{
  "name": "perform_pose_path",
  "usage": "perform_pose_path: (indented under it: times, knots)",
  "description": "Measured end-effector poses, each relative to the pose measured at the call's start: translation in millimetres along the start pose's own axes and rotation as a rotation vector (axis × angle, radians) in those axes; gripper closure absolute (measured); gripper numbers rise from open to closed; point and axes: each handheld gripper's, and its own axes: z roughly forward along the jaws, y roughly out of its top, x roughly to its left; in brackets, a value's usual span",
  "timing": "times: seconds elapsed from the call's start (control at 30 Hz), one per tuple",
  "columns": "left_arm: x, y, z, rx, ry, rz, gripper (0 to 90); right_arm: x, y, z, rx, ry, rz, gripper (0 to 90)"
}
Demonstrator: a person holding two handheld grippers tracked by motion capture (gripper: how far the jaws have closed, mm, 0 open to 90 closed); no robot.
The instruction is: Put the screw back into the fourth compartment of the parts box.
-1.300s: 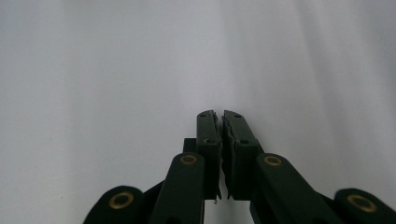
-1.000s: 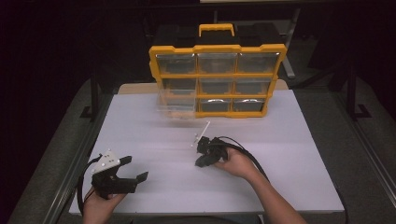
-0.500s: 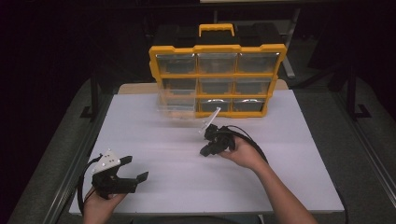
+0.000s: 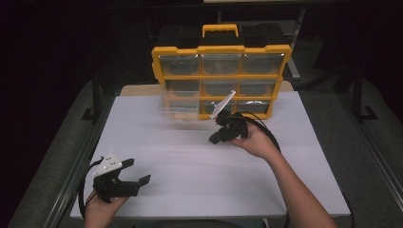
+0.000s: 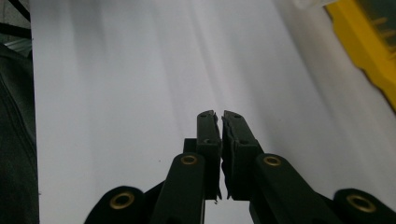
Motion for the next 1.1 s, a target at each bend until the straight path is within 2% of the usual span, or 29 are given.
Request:
perform_pose_path:
  times: [0.1, 0.3, 0.67, 0.8, 0.93, 0.97, 1.1]
  knots:
    - [-0.1, -0.1, 0.4, -0.004, -0.001, -0.004, 14.1, -2.8, 4.3, -10.2, -0.012, -0.009, 0.010, 84.7]
    - [0.5, 0.0, -0.4, 0.003, 0.000, -0.003, 14.1, -5.3, 16.5, -29.0, -0.020, -0.035, -0.005, 84.7]
    - [0.7, -0.3, -1.2, 0.006, 0.000, -0.004, 14.1, -8.6, 48.7, -57.9, -0.027, -0.065, -0.023, 84.7]
    - [2.1, -0.4, -1.9, 0.021, 0.000, 0.011, 14.1, -9.3, 61.5, -68.4, -0.034, -0.078, -0.026, 84.7]
    - [3.1, 0.1, -1.4, 0.014, 0.000, 0.025, 14.1, -10.4, 74.4, -75.3, -0.039, -0.089, -0.037, 84.6]
    - [1.5, -0.2, -1.3, 0.013, -0.001, 0.004, 14.1, -10.4, 77.8, -76.3, -0.035, -0.092, -0.041, 84.7]
    - [1.6, -0.3, -1.5, 0.012, -0.001, 0.006, 14.1, -10.2, 92.3, -78.0, -0.024, -0.104, -0.047, 84.6]
